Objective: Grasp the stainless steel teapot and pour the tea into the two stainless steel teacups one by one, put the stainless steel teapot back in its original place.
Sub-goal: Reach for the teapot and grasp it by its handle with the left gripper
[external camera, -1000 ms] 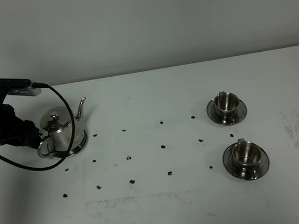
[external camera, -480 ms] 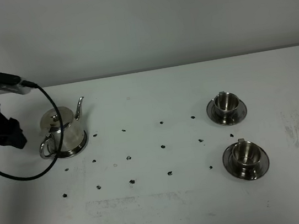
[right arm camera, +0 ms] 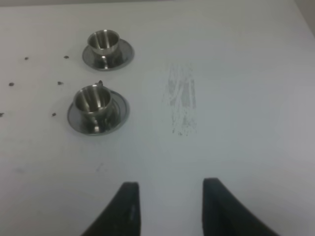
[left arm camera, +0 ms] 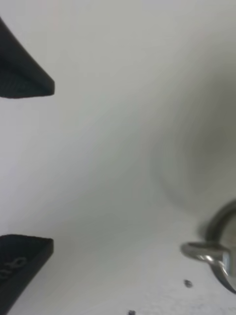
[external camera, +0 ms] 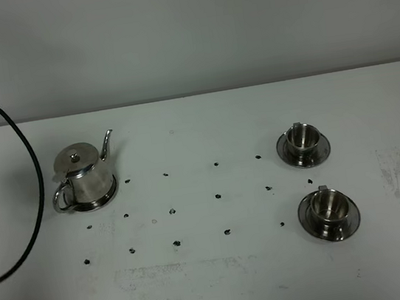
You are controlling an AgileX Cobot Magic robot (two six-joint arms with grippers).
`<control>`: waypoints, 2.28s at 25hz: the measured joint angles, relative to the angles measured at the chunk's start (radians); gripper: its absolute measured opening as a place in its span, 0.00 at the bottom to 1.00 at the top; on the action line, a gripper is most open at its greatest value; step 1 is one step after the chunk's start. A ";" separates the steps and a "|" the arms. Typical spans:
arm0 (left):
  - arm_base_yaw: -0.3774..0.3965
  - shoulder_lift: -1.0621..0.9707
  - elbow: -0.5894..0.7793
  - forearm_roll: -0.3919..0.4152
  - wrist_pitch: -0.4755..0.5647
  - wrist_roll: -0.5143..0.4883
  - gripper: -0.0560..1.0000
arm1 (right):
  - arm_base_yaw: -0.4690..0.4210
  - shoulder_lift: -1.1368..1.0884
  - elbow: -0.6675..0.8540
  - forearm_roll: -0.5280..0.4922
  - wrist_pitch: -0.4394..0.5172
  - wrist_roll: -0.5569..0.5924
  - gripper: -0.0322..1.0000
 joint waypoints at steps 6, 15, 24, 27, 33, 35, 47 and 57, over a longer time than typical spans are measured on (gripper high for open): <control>-0.037 -0.082 0.124 -0.063 -0.098 -0.040 0.62 | 0.000 0.000 0.000 0.000 0.000 0.000 0.32; -0.086 0.090 0.005 -0.073 -0.082 -0.107 0.60 | 0.000 0.000 0.000 0.000 0.000 0.000 0.32; -0.143 0.354 -0.309 -0.073 0.109 -0.050 0.56 | 0.000 0.000 0.000 0.000 0.000 0.000 0.32; -0.164 0.401 -0.344 -0.073 0.113 -0.052 0.56 | 0.000 0.000 0.000 0.000 0.000 0.000 0.32; -0.198 0.441 -0.348 -0.061 0.113 -0.132 0.56 | 0.000 0.000 0.000 0.000 0.000 0.000 0.32; -0.205 0.441 -0.349 -0.039 0.119 -0.155 0.56 | 0.000 0.000 0.000 0.000 0.000 0.000 0.32; -0.206 0.442 -0.352 0.026 0.132 -0.208 0.56 | 0.000 0.000 0.000 0.000 0.001 0.000 0.32; -0.206 0.484 -0.352 0.026 0.082 -0.231 0.56 | 0.000 0.000 0.000 0.000 0.000 0.000 0.32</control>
